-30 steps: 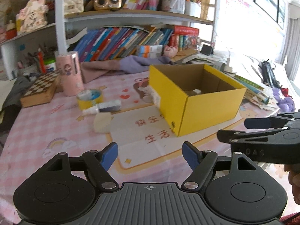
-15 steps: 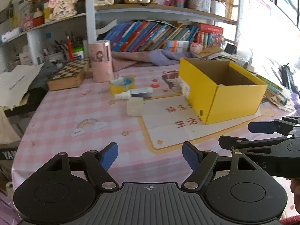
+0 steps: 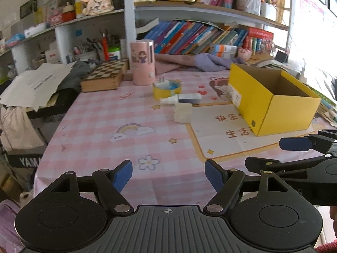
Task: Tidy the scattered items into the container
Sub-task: 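Move both open tools toward the white foam block on the table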
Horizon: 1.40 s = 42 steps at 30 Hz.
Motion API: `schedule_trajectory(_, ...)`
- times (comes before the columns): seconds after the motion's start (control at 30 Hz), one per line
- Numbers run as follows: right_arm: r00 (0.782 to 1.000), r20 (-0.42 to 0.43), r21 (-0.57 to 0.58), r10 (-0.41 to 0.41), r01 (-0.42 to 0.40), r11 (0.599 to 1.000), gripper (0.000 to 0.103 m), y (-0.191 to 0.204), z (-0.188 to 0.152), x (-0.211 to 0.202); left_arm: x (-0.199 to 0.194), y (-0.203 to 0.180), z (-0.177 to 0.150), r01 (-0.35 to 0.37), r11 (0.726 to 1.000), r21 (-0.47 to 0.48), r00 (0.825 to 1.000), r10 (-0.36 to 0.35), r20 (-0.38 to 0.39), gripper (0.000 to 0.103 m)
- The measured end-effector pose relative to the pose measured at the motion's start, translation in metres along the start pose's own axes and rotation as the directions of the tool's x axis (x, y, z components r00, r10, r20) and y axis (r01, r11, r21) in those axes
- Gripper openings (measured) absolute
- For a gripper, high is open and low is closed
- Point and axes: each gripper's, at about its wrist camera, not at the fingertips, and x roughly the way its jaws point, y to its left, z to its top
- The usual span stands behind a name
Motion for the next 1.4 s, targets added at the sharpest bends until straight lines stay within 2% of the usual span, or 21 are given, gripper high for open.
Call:
schedule_trajectory(0.33,0.999,-0.021,-0.020,0.042,-0.042,0.999,0.068,0.008,0.005,0.012,0.005,0.008,0.002,-0.022,1.000,-0.018,1.000,0.022,-0.009,0.078)
schedule_trajectory(0.83,0.999,-0.029,0.002,0.037,-0.037,0.999,0.068,-0.003,0.009,0.024,0.022,0.002,0.013,-0.015,1.000,-0.002,1.000,0.015,-0.007,0.078)
schedule_trajectory(1.4,0.998,-0.045,-0.012,0.040,-0.041,0.999,0.067,-0.015,0.057,0.085,0.078,0.013,0.047,-0.015,1.000,-0.019,0.999,0.014,-0.043,0.078)
